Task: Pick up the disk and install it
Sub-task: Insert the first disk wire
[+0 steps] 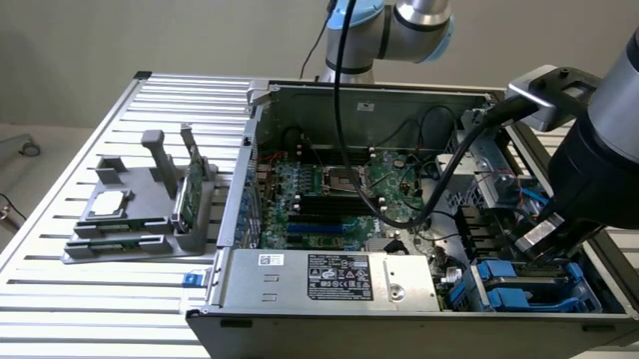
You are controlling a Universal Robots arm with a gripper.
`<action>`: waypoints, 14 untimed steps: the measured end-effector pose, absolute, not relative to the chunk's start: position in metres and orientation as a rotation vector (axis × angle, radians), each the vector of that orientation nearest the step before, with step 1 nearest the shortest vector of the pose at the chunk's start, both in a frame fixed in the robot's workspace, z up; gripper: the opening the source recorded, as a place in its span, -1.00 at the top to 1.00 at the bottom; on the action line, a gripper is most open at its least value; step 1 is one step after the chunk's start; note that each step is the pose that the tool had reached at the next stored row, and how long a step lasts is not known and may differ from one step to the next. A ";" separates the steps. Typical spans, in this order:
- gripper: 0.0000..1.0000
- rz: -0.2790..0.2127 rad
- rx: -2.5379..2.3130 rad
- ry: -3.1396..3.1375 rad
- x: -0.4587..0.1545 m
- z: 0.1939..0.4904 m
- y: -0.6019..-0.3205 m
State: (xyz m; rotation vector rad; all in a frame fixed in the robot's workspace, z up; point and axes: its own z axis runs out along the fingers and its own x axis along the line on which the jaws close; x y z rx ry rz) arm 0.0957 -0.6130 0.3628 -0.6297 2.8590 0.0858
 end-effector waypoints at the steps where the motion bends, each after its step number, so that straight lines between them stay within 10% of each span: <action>1: 0.73 0.087 -0.614 2.862 0.096 0.363 -0.613; 14: 0.73 0.102 -0.401 2.890 0.095 0.365 -0.613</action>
